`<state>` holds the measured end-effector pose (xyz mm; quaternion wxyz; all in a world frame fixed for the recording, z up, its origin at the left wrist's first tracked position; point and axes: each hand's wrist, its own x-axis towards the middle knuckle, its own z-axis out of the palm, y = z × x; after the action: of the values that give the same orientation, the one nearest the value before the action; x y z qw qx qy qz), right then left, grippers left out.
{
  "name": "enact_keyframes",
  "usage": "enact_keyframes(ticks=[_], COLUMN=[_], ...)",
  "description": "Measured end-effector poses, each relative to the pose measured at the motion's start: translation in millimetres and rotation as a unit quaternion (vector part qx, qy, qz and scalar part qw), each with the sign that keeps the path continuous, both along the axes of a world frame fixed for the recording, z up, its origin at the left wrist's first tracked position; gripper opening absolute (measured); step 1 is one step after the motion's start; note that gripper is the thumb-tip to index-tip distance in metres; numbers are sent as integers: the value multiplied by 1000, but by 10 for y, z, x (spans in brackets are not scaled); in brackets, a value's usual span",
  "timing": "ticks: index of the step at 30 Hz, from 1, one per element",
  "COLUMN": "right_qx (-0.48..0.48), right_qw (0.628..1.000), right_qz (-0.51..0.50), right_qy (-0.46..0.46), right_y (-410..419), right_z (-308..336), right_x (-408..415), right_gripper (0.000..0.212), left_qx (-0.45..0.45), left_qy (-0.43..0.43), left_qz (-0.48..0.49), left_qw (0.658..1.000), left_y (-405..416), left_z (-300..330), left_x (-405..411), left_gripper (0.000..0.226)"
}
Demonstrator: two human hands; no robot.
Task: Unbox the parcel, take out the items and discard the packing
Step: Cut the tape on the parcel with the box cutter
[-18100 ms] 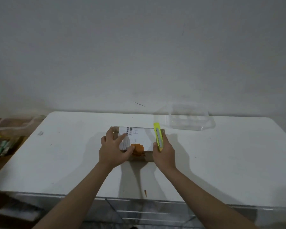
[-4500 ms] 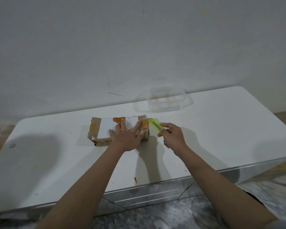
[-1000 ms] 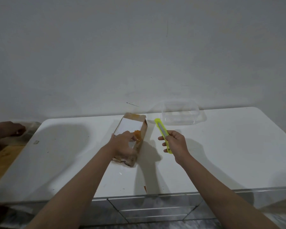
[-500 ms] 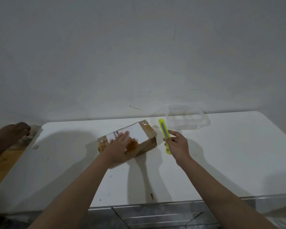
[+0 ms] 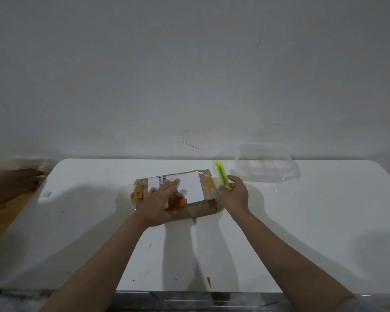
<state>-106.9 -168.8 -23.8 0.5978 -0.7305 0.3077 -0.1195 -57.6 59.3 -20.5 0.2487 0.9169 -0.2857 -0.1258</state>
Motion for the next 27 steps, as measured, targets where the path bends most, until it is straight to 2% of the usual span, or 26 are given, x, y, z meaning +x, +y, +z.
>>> enact_keyframes(ticks=[4, 10, 13, 15, 20, 24, 27], right_qx=[-34, -147, -173, -197, -259, -267, -266], right_qw=[999, 987, 982, 976, 960, 961, 962], right_qz=[-31, -62, -73, -85, -59, -37, -36], right_qy=[12, -1, -1, 25, 92, 69, 53], right_y=[-11, -16, 2, -8, -50, -129, -194], right_z=[-52, -178, -319, -430, -504, -448, -462], right_x=[114, 317, 420, 477, 510, 390, 285], right_gripper=[36, 23, 23, 23, 25, 30, 27], left_qx=[-11, -28, -31, -32, -40, -52, -62], left_qy=[10, 13, 17, 8, -7, -9, -10], left_qz=[11, 19, 29, 30, 26, 21, 19], left_qw=[1000, 999, 999, 999, 999, 998, 998], left_y=[-27, -31, -27, -27, -23, -4, 7], left_z=[45, 31, 19, 7, -21, -54, -66], left_x=[15, 18, 14, 10, 26, 27, 29], left_gripper=[80, 73, 88, 89, 67, 48, 46])
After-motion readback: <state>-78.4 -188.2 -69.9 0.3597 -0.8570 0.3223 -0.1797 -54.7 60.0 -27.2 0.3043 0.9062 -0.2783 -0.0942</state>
